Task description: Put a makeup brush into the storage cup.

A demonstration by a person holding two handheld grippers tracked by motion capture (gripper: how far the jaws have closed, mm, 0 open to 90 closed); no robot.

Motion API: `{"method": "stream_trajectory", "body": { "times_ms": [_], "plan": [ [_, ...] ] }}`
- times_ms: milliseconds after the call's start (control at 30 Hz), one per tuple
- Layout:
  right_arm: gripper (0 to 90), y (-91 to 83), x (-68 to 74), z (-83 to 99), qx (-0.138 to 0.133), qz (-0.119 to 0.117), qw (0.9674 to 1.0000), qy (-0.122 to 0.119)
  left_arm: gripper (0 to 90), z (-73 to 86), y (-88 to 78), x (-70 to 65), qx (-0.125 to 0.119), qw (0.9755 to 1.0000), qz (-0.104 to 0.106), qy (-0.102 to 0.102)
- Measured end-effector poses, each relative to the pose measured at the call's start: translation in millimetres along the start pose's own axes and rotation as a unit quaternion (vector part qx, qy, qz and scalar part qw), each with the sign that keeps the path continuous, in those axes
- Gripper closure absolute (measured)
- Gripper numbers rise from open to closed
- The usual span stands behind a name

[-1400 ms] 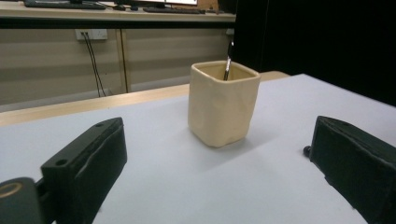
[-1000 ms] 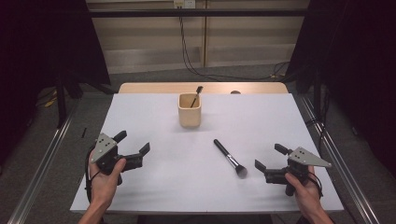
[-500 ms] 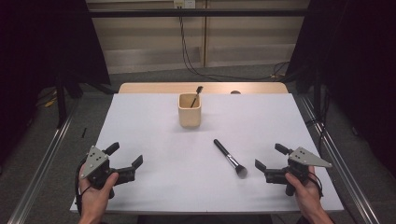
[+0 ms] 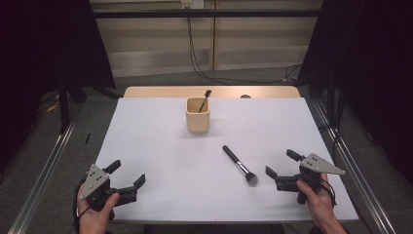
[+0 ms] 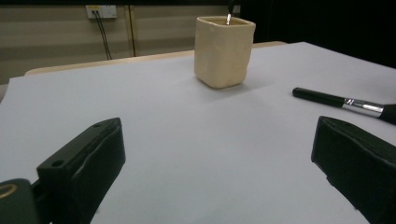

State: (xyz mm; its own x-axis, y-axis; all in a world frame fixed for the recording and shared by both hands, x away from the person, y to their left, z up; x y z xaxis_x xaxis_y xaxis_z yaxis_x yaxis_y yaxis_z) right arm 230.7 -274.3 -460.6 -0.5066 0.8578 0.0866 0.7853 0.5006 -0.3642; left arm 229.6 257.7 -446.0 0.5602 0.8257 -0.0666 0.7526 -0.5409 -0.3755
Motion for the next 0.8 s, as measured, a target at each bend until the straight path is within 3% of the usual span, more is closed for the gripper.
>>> {"method": "stream_trajectory", "body": {
  "times_ms": [100, 333, 467, 633, 800],
  "plan": [
    [0.0, -0.1, -1.3, 0.5, 0.000, 0.002, 1.0000, 0.005, 2.9, 2.2, -1.6, 2.5, -0.003, 0.9999, -0.004, -0.012],
    [0.0, 0.0, -0.4, -1.7, -0.005, -0.004, 1.0000, -0.003, 2.8, 1.4, -11.9, 5.5, -0.024, 0.9993, -0.022, -0.017],
    [0.0, -0.1, 1.1, -4.2, -0.011, -0.007, 0.9999, -0.004, 2.9, 1.0, -11.9, 5.3, -0.021, 0.9996, -0.019, -0.007],
    [0.0, 3.7, 2.7, -10.3, -0.016, -0.009, 0.9998, 0.004, 2.9, 1.8, -11.2, 5.7, -0.021, 0.9996, -0.015, -0.008],
    [0.0, 10.3, 5.9, -16.7, -0.017, -0.016, 0.9997, -0.003, 2.9, 1.8, -11.1, 4.7, -0.019, 0.9997, -0.013, -0.006]
  ]
}}
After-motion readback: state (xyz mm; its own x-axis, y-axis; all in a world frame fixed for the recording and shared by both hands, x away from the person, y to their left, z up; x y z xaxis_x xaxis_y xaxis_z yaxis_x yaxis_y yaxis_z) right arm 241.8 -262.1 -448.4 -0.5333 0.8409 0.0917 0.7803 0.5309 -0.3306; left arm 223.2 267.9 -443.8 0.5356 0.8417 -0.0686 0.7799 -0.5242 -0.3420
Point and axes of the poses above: each handheld gripper's, and its own axes: y roughly forward along the jaws, z roughly out of its underside, x roughly to its left, the point moved 1 cm from there along y, roughly forward along the jaws, and after that the axes turned 5 degrees about x, right-handed, at the moved point
